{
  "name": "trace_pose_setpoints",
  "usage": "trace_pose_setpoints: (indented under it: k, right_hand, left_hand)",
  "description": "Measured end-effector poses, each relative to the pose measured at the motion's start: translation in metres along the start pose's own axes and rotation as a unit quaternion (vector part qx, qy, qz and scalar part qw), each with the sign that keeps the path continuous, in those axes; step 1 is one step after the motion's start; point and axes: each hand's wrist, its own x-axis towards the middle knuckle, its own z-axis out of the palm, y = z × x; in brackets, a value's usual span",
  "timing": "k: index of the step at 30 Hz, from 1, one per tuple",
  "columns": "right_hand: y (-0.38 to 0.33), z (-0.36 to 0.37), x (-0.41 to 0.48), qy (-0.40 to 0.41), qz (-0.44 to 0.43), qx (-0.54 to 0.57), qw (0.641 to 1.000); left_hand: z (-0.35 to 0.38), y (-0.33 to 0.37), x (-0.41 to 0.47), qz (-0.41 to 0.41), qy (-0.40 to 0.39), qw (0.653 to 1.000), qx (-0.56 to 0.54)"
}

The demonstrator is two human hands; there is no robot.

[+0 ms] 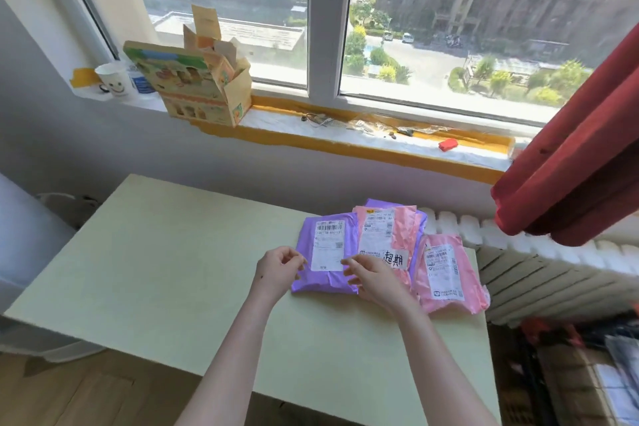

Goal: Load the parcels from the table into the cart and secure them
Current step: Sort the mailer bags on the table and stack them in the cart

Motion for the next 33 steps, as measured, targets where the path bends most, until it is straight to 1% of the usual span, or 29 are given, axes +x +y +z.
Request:
trace_pose_setpoints:
  k: [4,8,15,19,24,29,31,33]
  right_hand:
    - [0.001,0.012,0.010,0.031,-0.012,-0.039,0.999]
    - [0.001,0.017,0.014,0.055,0.017,-0.039,0.998]
    - [0.011,0.023,0.024,0.079,0.035,-0.048,0.995]
    - [0.018,0.022,0.026,0.068,0.047,-0.081,0.993]
    - [0.030,0.022,0.028,0.058,0.059,-0.092,0.992]
    - [0.037,0.024,0.035,0.050,0.072,-0.111,0.990]
    - [0.037,0.025,0.039,0.058,0.077,-0.109,0.989]
    - [0.036,0.026,0.042,0.057,0.082,-0.117,0.988]
  left_hand:
    - [-0.004,-0.008,0.024,-0.014,-0.016,1.000,0.019]
    - [0.004,-0.015,0.038,-0.029,-0.021,0.998,0.057]
    - [0.022,-0.030,0.053,-0.064,-0.049,0.992,0.096]
    - [0.030,-0.036,0.054,-0.107,-0.043,0.991,0.069]
    - [0.040,-0.048,0.056,-0.160,-0.036,0.986,0.018]
    - [0.043,-0.052,0.062,-0.171,-0.024,0.985,0.021]
    - [0.044,-0.054,0.068,-0.186,-0.023,0.982,-0.010]
    - [0.045,-0.056,0.072,-0.225,-0.036,0.971,-0.076]
